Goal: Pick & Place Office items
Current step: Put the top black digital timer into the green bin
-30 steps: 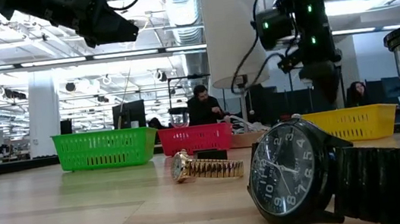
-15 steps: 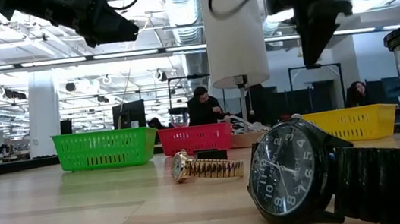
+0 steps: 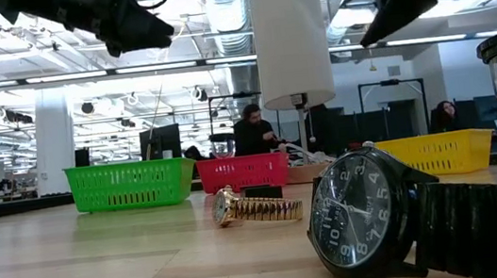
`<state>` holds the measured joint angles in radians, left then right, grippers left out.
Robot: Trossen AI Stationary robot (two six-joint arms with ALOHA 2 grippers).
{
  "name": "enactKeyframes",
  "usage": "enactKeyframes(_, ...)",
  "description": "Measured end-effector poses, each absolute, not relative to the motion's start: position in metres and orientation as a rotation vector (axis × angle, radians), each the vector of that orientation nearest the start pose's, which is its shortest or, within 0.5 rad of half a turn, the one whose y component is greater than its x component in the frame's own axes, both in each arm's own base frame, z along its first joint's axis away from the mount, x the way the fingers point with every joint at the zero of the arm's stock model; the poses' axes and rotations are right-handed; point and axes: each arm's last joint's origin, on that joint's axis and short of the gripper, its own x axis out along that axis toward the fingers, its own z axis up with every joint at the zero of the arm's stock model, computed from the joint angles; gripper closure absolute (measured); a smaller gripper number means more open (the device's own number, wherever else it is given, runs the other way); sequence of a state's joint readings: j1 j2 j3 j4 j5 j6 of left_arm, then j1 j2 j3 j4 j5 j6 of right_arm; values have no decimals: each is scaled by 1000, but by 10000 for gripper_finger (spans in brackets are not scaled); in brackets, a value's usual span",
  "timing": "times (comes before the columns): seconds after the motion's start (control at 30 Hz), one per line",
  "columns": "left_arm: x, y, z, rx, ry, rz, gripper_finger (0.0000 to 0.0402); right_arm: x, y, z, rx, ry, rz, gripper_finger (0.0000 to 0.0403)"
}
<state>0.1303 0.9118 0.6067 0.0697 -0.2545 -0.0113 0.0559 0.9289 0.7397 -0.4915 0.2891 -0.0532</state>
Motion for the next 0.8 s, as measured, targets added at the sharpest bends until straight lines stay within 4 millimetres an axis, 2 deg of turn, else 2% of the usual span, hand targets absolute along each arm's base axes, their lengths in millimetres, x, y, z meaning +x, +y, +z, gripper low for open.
enactKeyframes(0.13,201,32,274,-32,227,327,216,183,2,253,-144,543,-211,310)
enactKeyframes(0.37,218,24,271,-34,187,164,216,183,-1,237,-149,539,-226,310)
enactKeyframes(0.6,247,5,257,90,143,-40,216,191,-8,232,-141,553,-261,310)
enactKeyframes(0.8,262,-4,235,103,244,-86,216,194,-8,227,-143,578,-261,310)
